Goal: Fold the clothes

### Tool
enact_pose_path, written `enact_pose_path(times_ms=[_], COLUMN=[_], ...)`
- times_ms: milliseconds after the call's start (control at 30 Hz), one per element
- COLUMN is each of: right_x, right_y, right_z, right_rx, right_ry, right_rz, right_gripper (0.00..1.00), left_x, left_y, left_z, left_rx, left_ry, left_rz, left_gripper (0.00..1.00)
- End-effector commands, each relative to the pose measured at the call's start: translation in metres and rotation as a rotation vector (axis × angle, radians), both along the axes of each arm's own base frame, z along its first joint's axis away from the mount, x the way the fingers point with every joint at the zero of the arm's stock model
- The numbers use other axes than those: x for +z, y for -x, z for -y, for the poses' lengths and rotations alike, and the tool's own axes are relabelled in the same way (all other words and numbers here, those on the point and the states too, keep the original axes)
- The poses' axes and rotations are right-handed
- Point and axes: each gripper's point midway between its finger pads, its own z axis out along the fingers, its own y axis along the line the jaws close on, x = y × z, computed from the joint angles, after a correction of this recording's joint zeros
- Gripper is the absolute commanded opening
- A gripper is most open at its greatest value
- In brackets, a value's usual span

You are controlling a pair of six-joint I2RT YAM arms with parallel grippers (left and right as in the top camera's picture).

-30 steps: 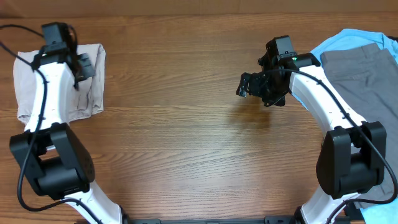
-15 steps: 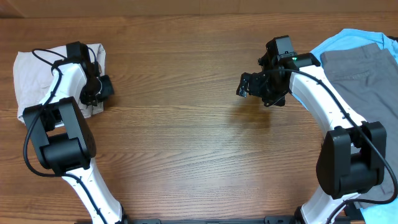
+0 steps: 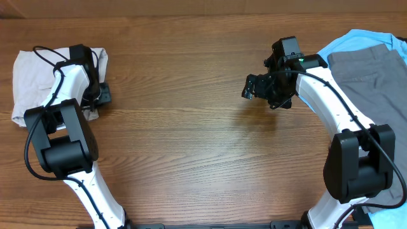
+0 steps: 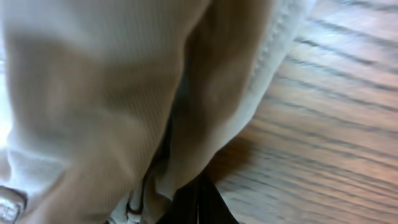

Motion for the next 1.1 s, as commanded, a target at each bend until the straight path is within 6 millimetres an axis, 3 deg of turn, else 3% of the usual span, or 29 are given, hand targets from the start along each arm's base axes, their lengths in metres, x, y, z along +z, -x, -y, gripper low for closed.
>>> enact_pose_path(times_ms=[0,100,233,367,433,500,600,633,700,1067], right_x=[0.005,0.005,0.005,0.005,0.005,0.005,0.005,0.005,0.005,0.005], right_y=[-0.006,-0.006,-0.006,-0.006,-0.006,-0.006,-0.006,-0.006,-0.006,-0.006], right_z=[0.002,0.002,0.002,0.002,0.002,0.002,0.002,0.002,0.002,0.002], right_rx=[-0.007,-0.007,-0.007,-0.007,-0.007,-0.007,-0.007,-0.007,-0.007,-0.007], right_ry=[0.003,0.003,0.003,0.003,0.003,0.003,0.003,0.003,0.003,0.003], right_rz=[0.019,0.020,0.019,0.019,0.020,0.019,0.020,0.019,0.020,0.020], right_gripper=[1.00,1.00,1.00,1.00,1.00,1.00,1.00,1.00,1.00,1.00], left_x=[-0.009,-0.010,0.002,0.026,0.035,0.036,0.035,0.035,0.035,0.034], left_y=[0.008,-0.002,-0.023,-0.039,-0.044,-0.046,-0.040,-0.039,-0.036,-0.030], left_z=[-0.010,0.014,0.060,0.094,0.103,0.108,0.122,0.128,0.143,0.197], left_rx=[-0.004,-0.040,-0.109,-0.147,-0.130,-0.070,-0.051,-0.061,-0.082,-0.128], left_ry=[-0.004,0.133,0.365,0.517,0.550,0.559,0.574,0.576,0.580,0.587], left_rz=[-0.034,0.013,0.102,0.162,0.173,0.166,0.130,0.121,0.101,0.048], left_gripper=[0.04,0.05,0.17,0.35,0.50,0.61,0.70,0.76,1.00,1.00])
